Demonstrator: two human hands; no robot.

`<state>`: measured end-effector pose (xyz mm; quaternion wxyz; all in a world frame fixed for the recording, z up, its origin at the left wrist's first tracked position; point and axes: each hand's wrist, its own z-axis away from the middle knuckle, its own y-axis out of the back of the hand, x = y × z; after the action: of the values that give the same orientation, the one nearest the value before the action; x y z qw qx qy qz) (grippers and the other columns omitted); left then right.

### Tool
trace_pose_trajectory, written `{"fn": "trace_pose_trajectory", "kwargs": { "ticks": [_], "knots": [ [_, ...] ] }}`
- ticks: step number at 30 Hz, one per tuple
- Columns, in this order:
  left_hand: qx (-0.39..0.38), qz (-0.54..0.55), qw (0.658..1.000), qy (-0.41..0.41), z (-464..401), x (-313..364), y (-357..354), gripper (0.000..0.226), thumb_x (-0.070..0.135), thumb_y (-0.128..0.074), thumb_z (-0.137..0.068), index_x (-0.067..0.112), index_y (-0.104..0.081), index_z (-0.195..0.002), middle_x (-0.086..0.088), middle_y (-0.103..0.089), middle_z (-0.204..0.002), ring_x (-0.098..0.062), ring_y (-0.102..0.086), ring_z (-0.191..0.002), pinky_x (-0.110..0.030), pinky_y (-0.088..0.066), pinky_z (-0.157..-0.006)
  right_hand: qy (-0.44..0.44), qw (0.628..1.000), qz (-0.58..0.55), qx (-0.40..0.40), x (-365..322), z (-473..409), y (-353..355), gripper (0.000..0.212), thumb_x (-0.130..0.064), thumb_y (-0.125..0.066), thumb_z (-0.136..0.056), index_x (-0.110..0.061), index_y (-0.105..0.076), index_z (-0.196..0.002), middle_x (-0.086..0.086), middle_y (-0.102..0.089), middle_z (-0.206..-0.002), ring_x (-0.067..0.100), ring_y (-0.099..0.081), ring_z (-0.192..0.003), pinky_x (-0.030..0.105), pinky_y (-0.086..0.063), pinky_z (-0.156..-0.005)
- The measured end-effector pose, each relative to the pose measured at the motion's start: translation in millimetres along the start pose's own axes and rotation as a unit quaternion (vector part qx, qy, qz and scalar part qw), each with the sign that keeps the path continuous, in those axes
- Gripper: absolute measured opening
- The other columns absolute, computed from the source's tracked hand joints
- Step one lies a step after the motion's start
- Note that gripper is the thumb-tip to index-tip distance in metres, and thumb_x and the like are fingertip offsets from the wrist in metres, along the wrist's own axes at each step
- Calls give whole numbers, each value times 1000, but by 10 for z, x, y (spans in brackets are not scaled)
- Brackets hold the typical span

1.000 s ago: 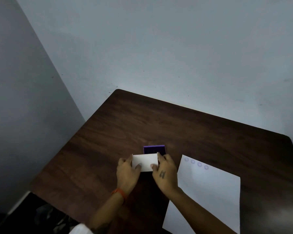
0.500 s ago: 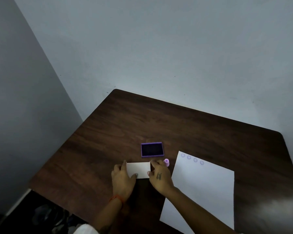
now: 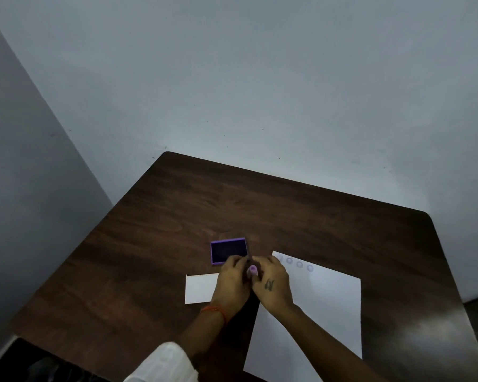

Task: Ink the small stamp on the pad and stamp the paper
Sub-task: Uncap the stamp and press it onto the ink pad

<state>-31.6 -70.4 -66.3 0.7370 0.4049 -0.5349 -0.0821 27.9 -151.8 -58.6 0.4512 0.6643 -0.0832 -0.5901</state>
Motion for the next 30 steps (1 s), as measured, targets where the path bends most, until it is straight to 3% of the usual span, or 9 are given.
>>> {"fn": "trace_pose_trajectory", "kwargs": {
  "ticks": [5, 9, 11, 14, 18, 23, 26, 30],
  "knots": [
    [-12, -25, 1000, -2, -77, -73, -101, 26, 16, -57, -87, 13, -60, -113, -8, -64, -119, -20, -58, -107, -23, -41, -97, -16, 999, -15, -28, 77, -41, -57, 24, -26, -58, -88, -12, -63, -108, 9, -68, -113, 22, -64, -99, 30, -51, -94],
    [-6, -30, 1000, -7, -131, -118, -124, 23, 12, -57, -87, 11, -62, -109, -10, -64, -115, -22, -58, -105, -28, -45, -98, -16, 999, -11, -47, 144, -95, -72, 19, -25, -57, -89, -10, -65, -99, 9, -70, -105, 20, -65, -90, 27, -54, -88],
    [-2, -18, 1000, -12, -141, -129, -112, 23, 11, -57, -87, 10, -62, -109, -10, -64, -114, -22, -58, -103, -25, -45, -94, -12, 998, -27, -56, 157, -131, -47, 17, -25, -59, -88, -11, -67, -95, 9, -72, -99, 15, -64, -82, 21, -54, -79],
    [29, 64, 998, -7, -117, -108, -39, 19, 16, -60, -86, 14, -64, -104, -3, -67, -106, -12, -61, -93, -11, -44, -81, -33, 993, -105, -48, 139, -164, 45, 10, -27, -64, -84, -20, -71, -85, -1, -73, -84, 4, -62, -72, 7, -46, -62],
    [20, 211, 977, 28, -82, -49, 92, 18, 14, -70, -79, 26, -64, -92, 6, -71, -92, -7, -68, -85, -13, -55, -74, -157, 937, -304, -72, 125, -179, 156, 12, -18, -65, -84, -29, -63, -80, -9, -66, -79, 11, -68, -77, 8, -50, -50],
    [-4, 228, 973, 32, -68, -4, 181, 20, 12, -75, -74, 24, -65, -86, 7, -71, -88, -3, -68, -81, -9, -53, -68, -194, 921, -330, -69, 127, -133, 184, 5, -26, -68, -81, -24, -63, -83, 2, -69, -85, 12, -69, -74, 15, -55, -55],
    [-11, 229, 973, 33, -66, 9, 205, 21, 11, -77, -71, 25, -66, -83, 10, -72, -84, 1, -68, -79, -5, -51, -66, -203, 904, -367, -79, 121, -128, 217, 8, -13, -65, -84, -20, -65, -82, 4, -68, -87, 15, -68, -76, 16, -55, -59],
    [-16, 243, 969, 39, -72, 18, 252, 25, 9, -78, -69, 29, -66, -76, 14, -71, -78, 5, -67, -77, 0, -46, -62, -185, 908, -360, -109, 105, -150, 285, 19, -12, -67, -82, -9, -66, -101, 9, -68, -101, 19, -68, -85, 15, -57, -62]
  ]
}}
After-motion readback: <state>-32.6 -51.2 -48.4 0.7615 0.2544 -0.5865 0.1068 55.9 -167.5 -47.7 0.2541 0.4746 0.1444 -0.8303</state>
